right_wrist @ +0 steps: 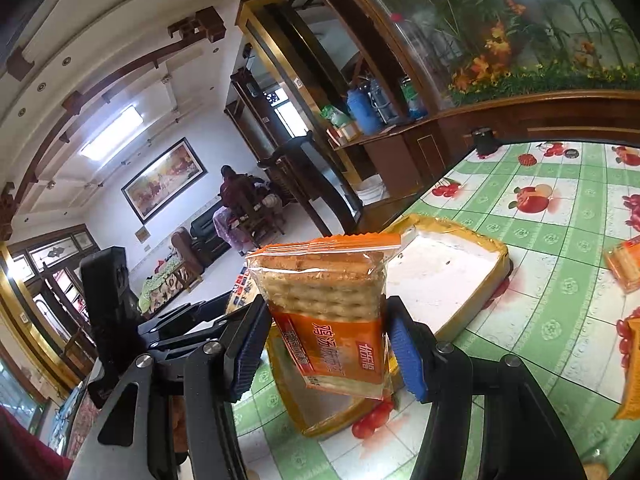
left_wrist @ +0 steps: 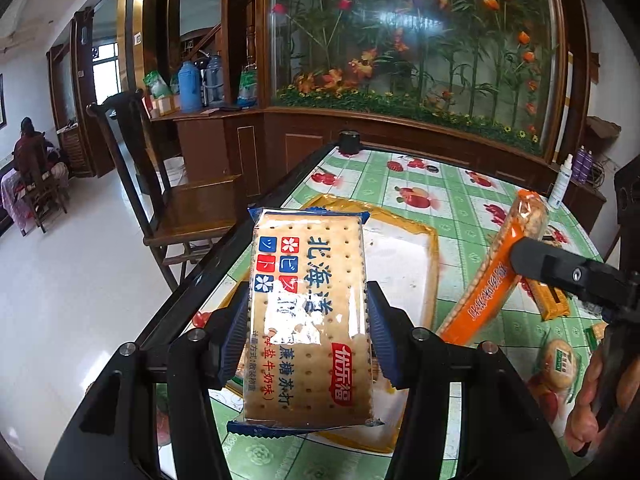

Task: Organize snacks
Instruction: 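Carry both packs over the white tray and release them inside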

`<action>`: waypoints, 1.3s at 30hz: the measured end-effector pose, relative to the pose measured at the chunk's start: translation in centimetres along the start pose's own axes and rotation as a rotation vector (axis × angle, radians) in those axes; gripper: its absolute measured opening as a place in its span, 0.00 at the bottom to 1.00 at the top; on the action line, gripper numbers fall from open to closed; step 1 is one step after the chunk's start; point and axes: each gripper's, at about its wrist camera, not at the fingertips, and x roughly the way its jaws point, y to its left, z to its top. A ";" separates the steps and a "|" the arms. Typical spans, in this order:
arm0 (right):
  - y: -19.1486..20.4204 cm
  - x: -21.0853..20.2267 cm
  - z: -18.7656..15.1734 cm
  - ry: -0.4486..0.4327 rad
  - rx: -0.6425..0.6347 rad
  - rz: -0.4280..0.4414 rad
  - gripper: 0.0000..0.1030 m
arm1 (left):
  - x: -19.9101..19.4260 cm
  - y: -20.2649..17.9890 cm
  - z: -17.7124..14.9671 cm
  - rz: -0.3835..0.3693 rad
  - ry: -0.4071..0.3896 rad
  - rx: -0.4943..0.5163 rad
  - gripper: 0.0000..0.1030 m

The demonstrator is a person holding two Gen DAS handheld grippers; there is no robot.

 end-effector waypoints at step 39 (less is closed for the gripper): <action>-7.5 11.1 1.2 0.074 0.206 -0.084 0.55 | 8.6 0.8 1.6 0.027 0.144 0.049 0.52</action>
